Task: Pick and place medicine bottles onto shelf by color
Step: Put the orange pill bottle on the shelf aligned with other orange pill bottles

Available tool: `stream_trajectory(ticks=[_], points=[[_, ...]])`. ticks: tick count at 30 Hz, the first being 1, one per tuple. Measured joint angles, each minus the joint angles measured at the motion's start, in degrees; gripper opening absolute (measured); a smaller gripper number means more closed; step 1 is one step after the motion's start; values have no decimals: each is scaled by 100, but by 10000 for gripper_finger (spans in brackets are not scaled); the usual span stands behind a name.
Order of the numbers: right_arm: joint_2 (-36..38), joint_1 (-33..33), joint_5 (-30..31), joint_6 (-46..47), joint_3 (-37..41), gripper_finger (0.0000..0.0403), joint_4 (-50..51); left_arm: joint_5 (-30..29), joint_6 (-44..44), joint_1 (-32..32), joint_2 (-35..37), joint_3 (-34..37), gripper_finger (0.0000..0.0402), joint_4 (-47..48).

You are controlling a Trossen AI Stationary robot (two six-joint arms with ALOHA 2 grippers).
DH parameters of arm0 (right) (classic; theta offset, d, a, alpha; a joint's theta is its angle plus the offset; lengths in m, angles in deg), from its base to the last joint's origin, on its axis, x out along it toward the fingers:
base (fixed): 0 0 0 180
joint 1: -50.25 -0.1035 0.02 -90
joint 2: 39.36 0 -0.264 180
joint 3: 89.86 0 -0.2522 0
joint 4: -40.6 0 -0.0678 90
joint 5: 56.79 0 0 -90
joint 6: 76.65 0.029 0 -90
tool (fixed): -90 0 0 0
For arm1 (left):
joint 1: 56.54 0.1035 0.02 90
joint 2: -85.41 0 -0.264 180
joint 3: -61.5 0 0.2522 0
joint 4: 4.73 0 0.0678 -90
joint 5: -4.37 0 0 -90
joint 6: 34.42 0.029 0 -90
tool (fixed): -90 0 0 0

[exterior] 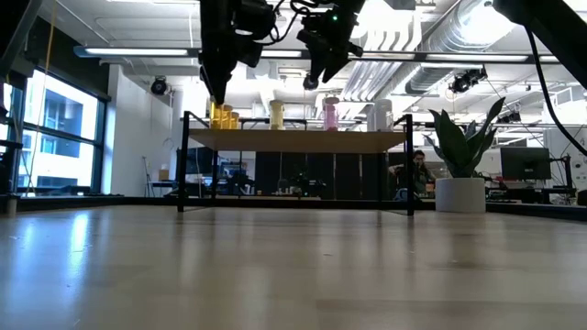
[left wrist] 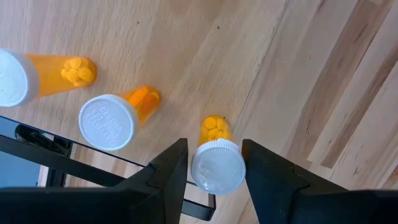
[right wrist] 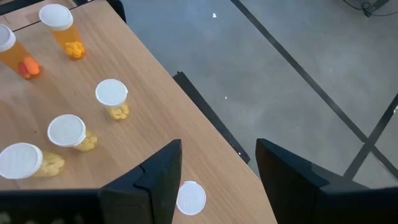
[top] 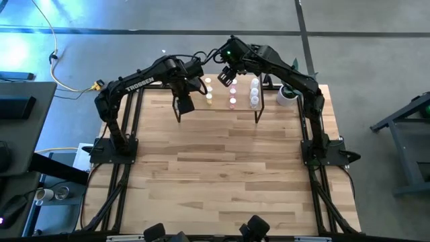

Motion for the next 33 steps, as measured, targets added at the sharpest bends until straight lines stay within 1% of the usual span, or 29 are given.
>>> stream_trajectory(ticks=[15, 21, 33], points=[[2, 0, 4, -40, 1, 197, 9, -4, -4, 0, 0, 0, 142, -29], [53, 2, 179, -111, -1, 197, 13, -2, -90, 0, 0, 0, 142, -25], [116, 37, 179, -158, -1, 197, 13, -75, -48, -1, 0, 0, 142, -17]])
